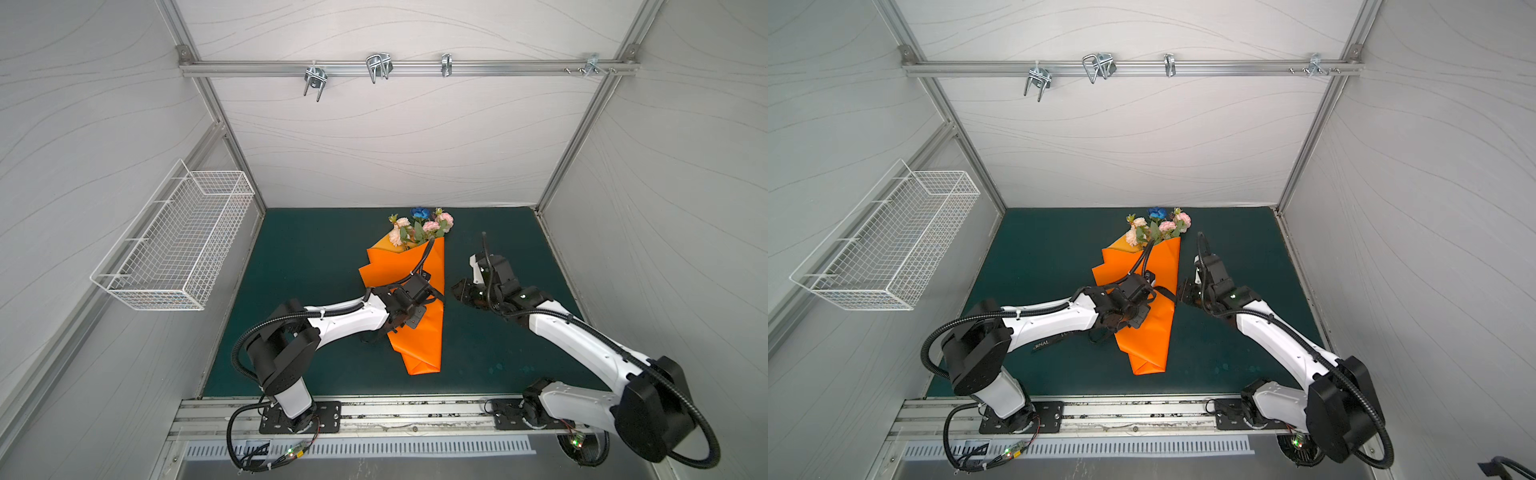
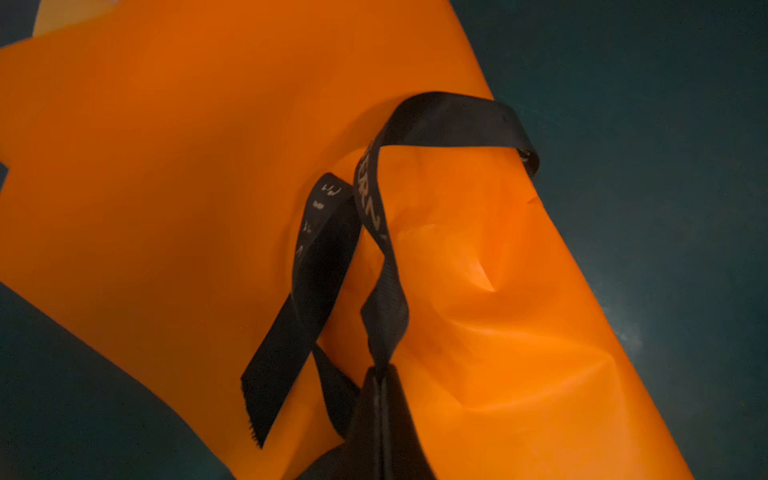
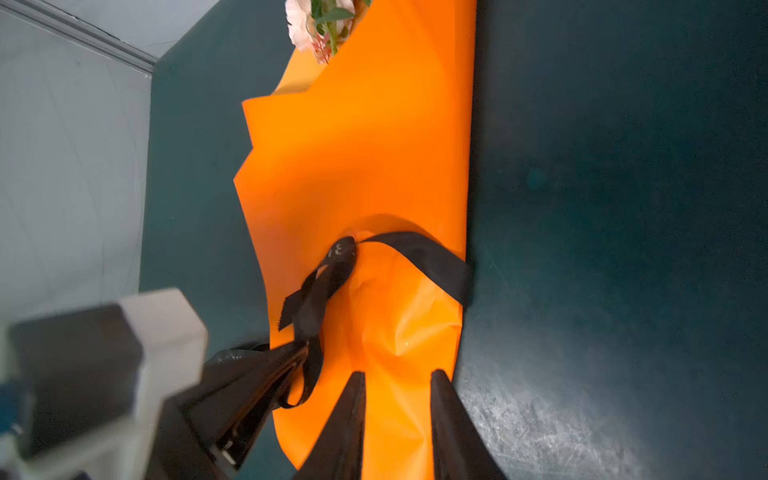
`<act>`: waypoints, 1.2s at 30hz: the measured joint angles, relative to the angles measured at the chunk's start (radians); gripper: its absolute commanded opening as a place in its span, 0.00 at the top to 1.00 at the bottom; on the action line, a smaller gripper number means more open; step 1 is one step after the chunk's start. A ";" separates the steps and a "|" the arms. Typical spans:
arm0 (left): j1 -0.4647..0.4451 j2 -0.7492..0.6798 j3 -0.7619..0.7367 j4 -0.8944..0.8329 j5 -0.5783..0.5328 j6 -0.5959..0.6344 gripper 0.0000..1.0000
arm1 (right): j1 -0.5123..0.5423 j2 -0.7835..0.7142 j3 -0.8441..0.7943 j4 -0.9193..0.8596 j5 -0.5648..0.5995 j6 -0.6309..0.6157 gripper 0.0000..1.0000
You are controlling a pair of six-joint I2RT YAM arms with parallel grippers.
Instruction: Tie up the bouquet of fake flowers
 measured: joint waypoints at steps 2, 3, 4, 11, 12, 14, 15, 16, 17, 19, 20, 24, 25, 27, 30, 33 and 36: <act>-0.026 0.023 -0.002 0.012 -0.025 0.013 1.00 | -0.034 0.057 0.080 -0.025 -0.056 -0.060 0.70; -0.035 0.034 -0.006 0.018 -0.031 0.017 1.00 | -0.040 0.089 0.117 -0.038 -0.079 -0.085 0.70; -0.043 0.041 -0.015 0.025 -0.033 0.023 1.00 | -0.043 0.126 0.156 -0.048 -0.108 -0.111 0.70; -0.057 0.040 -0.109 0.074 0.000 0.076 1.00 | -0.033 0.386 0.328 -0.080 -0.268 -0.229 0.69; -0.057 0.040 -0.117 0.082 0.002 0.083 1.00 | -0.027 0.424 0.354 -0.092 -0.275 -0.243 0.68; -0.057 0.035 -0.135 0.105 0.006 0.094 1.00 | -0.005 0.491 0.403 -0.114 -0.283 -0.266 0.65; -0.057 0.032 -0.143 0.114 0.006 0.096 1.00 | 0.011 0.521 0.423 -0.121 -0.283 -0.276 0.64; -0.057 0.029 -0.151 0.124 0.006 0.097 1.00 | 0.025 0.543 0.436 -0.126 -0.283 -0.280 0.64; -0.055 0.026 -0.158 0.134 0.006 0.098 1.00 | 0.040 0.564 0.446 -0.130 -0.282 -0.283 0.64; -0.052 0.022 -0.165 0.146 0.012 0.097 1.00 | 0.061 0.586 0.447 -0.138 -0.284 -0.282 0.63; -0.050 0.019 -0.169 0.154 0.018 0.097 1.00 | 0.069 0.593 0.444 -0.140 -0.286 -0.278 0.63; -0.034 0.006 -0.184 0.171 0.045 0.096 1.00 | 0.077 0.607 0.437 -0.151 -0.280 -0.262 0.57; -0.030 0.002 -0.187 0.174 0.051 0.096 1.00 | 0.078 0.607 0.433 -0.151 -0.275 -0.255 0.57; -0.022 -0.004 -0.190 0.178 0.066 0.097 1.00 | 0.079 0.608 0.426 -0.151 -0.264 -0.247 0.56; -0.015 -0.005 -0.191 0.182 0.085 0.097 1.00 | 0.079 0.621 0.425 -0.150 -0.257 -0.241 0.54; -0.014 -0.005 -0.192 0.182 0.096 0.096 1.00 | 0.081 0.646 0.425 -0.146 -0.255 -0.236 0.51; -0.013 -0.005 -0.193 0.182 0.104 0.095 1.00 | 0.088 0.676 0.429 -0.143 -0.250 -0.234 0.49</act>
